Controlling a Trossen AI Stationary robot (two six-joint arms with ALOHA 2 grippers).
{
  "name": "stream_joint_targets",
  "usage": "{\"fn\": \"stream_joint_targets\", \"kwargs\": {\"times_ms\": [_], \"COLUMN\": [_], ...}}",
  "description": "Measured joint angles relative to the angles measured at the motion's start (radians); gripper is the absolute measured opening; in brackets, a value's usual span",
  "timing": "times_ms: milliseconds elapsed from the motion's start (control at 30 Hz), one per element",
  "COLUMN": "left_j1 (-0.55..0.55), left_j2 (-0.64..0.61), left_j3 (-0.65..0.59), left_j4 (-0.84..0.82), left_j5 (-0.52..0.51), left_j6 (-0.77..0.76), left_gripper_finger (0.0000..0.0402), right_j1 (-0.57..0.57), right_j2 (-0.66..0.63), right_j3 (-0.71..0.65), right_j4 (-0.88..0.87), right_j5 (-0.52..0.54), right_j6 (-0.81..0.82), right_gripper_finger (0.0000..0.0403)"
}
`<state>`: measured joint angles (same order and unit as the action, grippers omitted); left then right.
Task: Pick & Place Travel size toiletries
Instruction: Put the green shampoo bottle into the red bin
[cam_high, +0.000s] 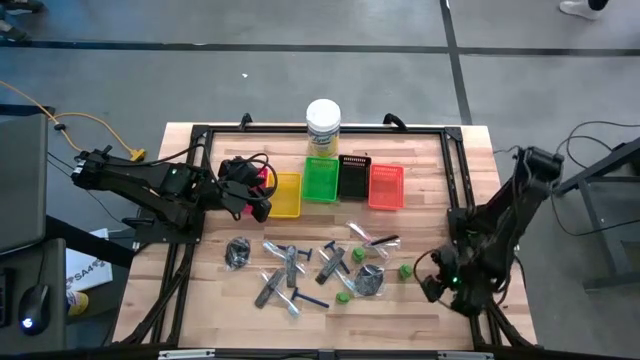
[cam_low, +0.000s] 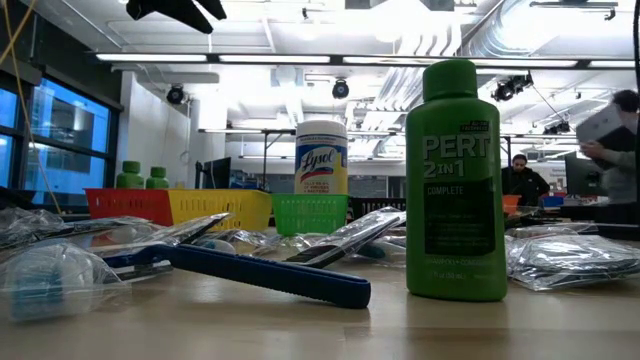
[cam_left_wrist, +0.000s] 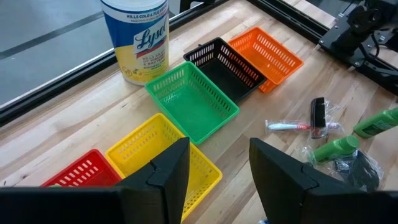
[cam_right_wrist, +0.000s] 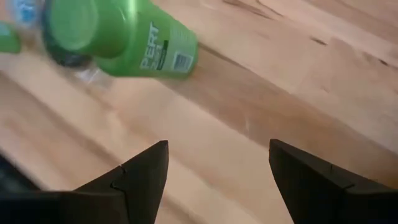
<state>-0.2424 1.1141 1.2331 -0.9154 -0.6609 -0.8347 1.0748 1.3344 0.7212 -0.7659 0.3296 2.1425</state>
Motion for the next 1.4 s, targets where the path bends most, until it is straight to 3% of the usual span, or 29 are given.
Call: {"fn": "stream_joint_targets", "kwargs": {"times_ms": [333, 867, 1100, 1267, 1400], "left_j1": [0.0, 0.0, 0.0, 0.0, 0.0], "left_j2": [0.0, 0.0, 0.0, 0.0, 0.0], "left_j3": [0.0, 0.0, 0.0, 0.0, 0.0], "left_j4": [0.0, 0.0, 0.001, 0.001, 0.001], "left_j5": [0.0, 0.0, 0.0, 0.0, 0.005], "left_j6": [0.0, -0.005, -0.01, -0.027, -0.029], "left_gripper_finger": [0.0159, 0.0159, 0.0159, 0.0159, 0.0159], "right_j1": [-0.001, -0.003, -0.003, -0.023, -0.041], "right_j2": [0.21, 0.294, 0.295, 0.3, 0.3], "right_j3": [0.0, 0.002, 0.005, 0.029, 0.033], "right_j4": [0.178, 0.261, 0.249, 0.099, 0.091], "right_j5": [0.084, 0.181, 0.187, 0.202, 0.217], "right_j6": [-0.033, -0.128, -0.132, -0.17, -0.227], "right_gripper_finger": [0.0266, 0.0266, 0.0266, 0.0266, 0.0266]}}
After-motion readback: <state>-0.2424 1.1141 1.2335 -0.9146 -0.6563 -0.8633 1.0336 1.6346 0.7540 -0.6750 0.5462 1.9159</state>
